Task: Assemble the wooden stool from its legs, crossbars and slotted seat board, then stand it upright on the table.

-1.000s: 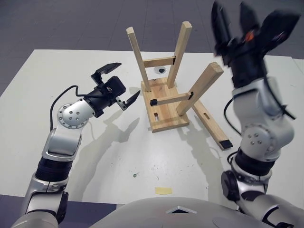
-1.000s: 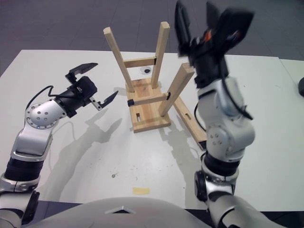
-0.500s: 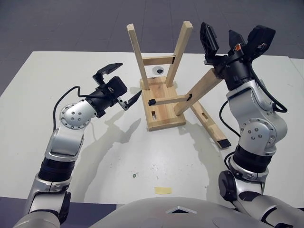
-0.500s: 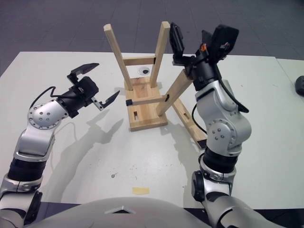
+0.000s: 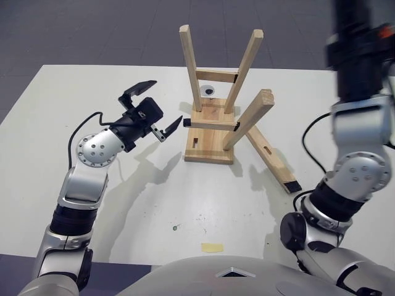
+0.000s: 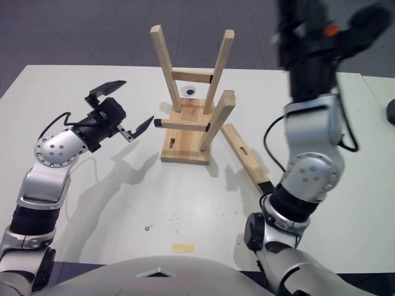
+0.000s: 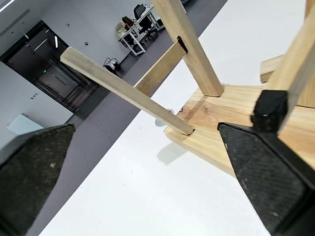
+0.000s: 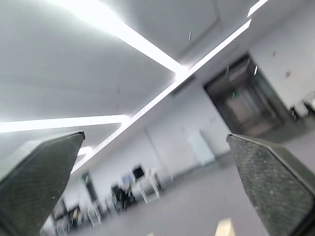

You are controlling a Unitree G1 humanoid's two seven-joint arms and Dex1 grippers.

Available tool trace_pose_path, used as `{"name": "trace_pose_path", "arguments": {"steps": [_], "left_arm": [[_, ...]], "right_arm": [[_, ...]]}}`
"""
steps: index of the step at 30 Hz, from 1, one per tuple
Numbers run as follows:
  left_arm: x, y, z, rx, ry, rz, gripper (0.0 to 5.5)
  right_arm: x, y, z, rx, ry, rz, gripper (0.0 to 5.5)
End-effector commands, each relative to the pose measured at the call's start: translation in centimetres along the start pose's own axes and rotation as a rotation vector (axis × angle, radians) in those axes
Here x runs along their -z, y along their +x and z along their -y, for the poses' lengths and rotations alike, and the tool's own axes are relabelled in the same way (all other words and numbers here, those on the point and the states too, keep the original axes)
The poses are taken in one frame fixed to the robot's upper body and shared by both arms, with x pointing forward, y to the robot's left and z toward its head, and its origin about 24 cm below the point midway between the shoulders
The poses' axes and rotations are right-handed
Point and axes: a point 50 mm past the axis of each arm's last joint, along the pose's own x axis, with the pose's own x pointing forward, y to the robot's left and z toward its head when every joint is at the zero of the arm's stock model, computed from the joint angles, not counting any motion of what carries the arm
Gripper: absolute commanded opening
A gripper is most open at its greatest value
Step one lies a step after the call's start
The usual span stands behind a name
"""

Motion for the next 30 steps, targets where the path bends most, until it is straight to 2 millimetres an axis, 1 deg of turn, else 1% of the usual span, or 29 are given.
{"name": "trace_pose_path", "arguments": {"steps": [1,2,4,5,6,8,11,14,16,20,23,25,30], "left_arm": [[0.3,-0.6,-2.7,-0.182,-0.113,-0.017,5.4],[0.3,-0.7,-3.3,-0.227,-0.129,-0.024,5.4],[0.5,-0.9,-4.3,-0.311,-0.162,-0.042,5.4],[0.6,-0.9,-4.7,-0.35,-0.177,-0.05,5.4],[0.7,-0.9,-4.9,-0.371,-0.191,-0.055,5.4],[0.8,-0.8,-4.9,-0.386,-0.194,-0.067,5.4],[0.7,-0.6,-4.5,-0.369,-0.199,-0.07,5.4],[0.7,-0.5,-4.1,-0.354,-0.203,-0.077,5.4],[0.8,-0.4,-3.8,-0.334,-0.204,-0.085,5.4],[1.3,-0.8,-3.7,-0.337,-0.219,-0.115,5.4],[1.6,-1.0,-3.4,-0.331,-0.246,-0.131,5.4],[1.7,-1.0,-2.9,-0.314,-0.273,-0.139,5.4],[1.7,-1.0,-2.5,-0.293,-0.279,-0.142,5.4]], "right_arm": [[0.9,-4.8,5.8,0.25,-0.125,-0.223,5.37],[1.6,-6.2,6.6,0.269,-0.148,-0.311,5.37],[3.3,-9.5,7.6,0.274,-0.225,-0.556,5.37],[4.4,-11.4,7.9,0.261,-0.271,-0.713,5.37],[5.1,-12.7,7.9,0.246,-0.299,-0.824,5.37],[6.3,-14.4,7.6,0.209,-0.31,-0.977,5.37],[7.7,-15.7,7.4,0.195,-0.338,-1.09,5.37],[8.7,-16.7,7.5,0.209,-0.383,-1.155,5.37],[8.9,-17.3,7.6,0.204,-0.429,-1.203,5.37],[8.5,-17.5,8.3,0.233,-0.516,-1.239,5.37],[8.2,-17.5,8.8,0.242,-0.547,-1.262,4.93],[8.3,-17.7,8.9,0.219,-0.582,-1.294,4.6],[8.6,-18.0,8.9,0.19,-0.571,-1.329,3.83]]}}
